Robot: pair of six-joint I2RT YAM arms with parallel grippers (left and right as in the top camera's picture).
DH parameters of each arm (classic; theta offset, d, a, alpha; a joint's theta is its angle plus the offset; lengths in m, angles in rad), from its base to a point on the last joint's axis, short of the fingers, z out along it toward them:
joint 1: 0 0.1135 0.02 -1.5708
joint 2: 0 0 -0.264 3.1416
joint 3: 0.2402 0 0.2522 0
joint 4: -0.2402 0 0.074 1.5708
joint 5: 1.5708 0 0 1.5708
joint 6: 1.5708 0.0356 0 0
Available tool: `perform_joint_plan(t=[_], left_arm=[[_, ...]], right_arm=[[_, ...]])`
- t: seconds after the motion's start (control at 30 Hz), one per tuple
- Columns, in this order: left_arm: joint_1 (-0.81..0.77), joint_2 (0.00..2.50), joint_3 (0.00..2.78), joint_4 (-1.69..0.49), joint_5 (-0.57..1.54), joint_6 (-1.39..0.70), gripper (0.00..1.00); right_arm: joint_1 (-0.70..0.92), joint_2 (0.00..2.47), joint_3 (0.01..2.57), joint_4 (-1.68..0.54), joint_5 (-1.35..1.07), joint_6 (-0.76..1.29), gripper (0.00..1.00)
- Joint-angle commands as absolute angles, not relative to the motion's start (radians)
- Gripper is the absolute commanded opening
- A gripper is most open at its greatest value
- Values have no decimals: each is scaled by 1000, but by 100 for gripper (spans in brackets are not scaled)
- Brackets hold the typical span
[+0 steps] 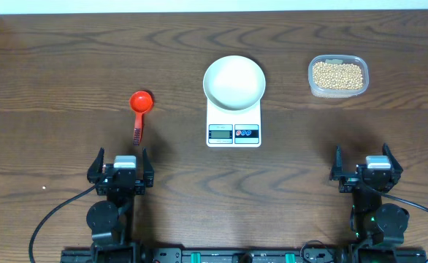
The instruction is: Scoop item into bowl and weigh 50g on scale
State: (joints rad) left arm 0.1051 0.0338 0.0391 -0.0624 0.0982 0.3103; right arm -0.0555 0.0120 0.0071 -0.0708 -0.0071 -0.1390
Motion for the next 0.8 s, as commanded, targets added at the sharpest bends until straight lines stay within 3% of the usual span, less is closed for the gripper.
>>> perform_joint_plan(t=[0.0, 0.47, 0.77], left_arm=[[111, 37, 7, -68, 92, 350, 95], [111, 37, 7, -69, 101, 386, 94], [111, 37, 16, -36, 202, 221, 95]], right_arm=[[-51, 6, 6, -75, -2, -128, 99], [-51, 6, 6, -75, -2, -128, 99], [-51, 6, 6, -75, -2, -128, 99]])
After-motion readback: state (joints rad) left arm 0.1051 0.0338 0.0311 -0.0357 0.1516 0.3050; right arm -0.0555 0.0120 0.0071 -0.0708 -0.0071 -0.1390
